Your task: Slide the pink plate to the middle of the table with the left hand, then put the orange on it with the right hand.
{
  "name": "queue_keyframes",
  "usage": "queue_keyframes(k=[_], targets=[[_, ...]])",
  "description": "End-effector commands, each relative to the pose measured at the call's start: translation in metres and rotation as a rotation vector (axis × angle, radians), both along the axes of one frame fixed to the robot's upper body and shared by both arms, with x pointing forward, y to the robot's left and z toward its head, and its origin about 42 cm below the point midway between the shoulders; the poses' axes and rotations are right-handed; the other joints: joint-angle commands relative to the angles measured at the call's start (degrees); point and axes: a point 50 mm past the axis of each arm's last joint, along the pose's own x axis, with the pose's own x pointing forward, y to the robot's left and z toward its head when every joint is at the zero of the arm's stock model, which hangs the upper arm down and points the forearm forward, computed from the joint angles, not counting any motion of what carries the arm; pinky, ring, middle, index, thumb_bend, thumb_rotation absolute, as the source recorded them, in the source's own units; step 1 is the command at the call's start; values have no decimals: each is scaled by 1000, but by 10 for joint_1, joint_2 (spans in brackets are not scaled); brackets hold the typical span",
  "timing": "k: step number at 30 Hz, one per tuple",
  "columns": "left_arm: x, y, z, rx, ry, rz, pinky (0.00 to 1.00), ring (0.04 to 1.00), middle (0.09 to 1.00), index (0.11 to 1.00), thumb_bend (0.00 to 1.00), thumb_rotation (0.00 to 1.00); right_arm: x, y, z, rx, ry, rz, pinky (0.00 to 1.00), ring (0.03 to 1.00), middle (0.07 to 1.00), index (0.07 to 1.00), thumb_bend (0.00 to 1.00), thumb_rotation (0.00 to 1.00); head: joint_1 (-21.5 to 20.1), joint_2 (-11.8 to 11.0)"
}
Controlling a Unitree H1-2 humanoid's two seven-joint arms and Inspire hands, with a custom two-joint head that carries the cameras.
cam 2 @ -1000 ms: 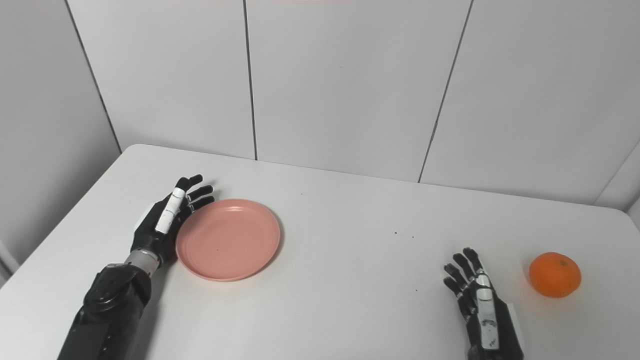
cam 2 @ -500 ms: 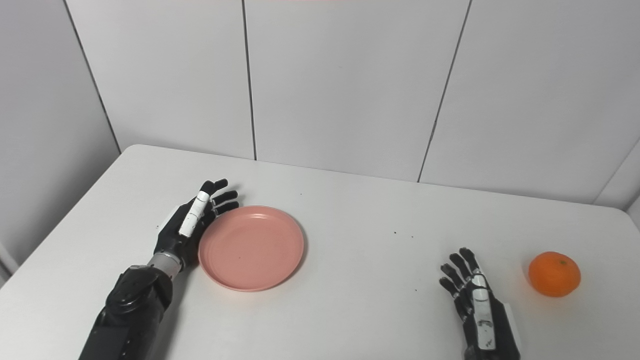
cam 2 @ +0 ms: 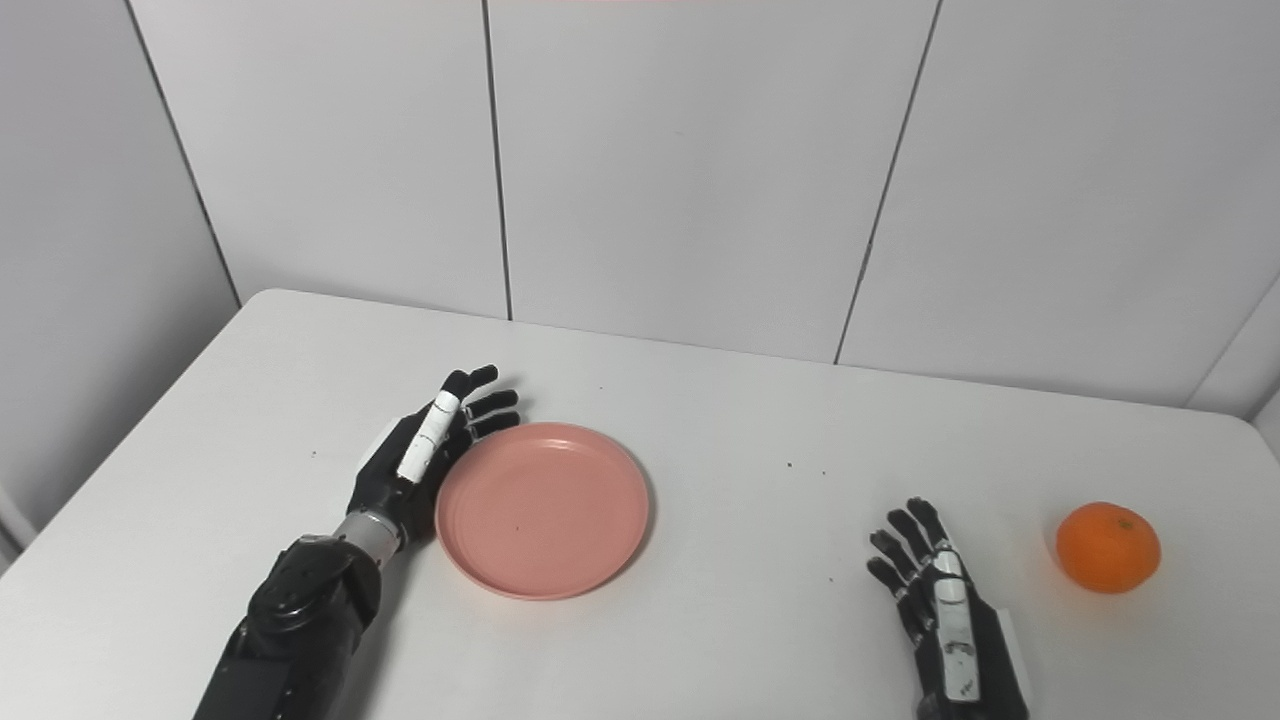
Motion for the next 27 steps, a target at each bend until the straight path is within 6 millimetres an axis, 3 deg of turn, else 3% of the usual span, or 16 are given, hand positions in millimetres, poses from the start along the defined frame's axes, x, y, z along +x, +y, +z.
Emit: queue_keyframes(k=[1,27], targets=[[2,-11,4,-5,-13,-13,770,787,794,846,1000,767,-25,11,-37,45,169,4,865,869,900,908,834,896,0,1],[-4,-61,-5,-38,19,-107,760,784,789,841,1000,781,-24,25,-30,26,154,8,860,862,896,904,820,906,-31,16]])
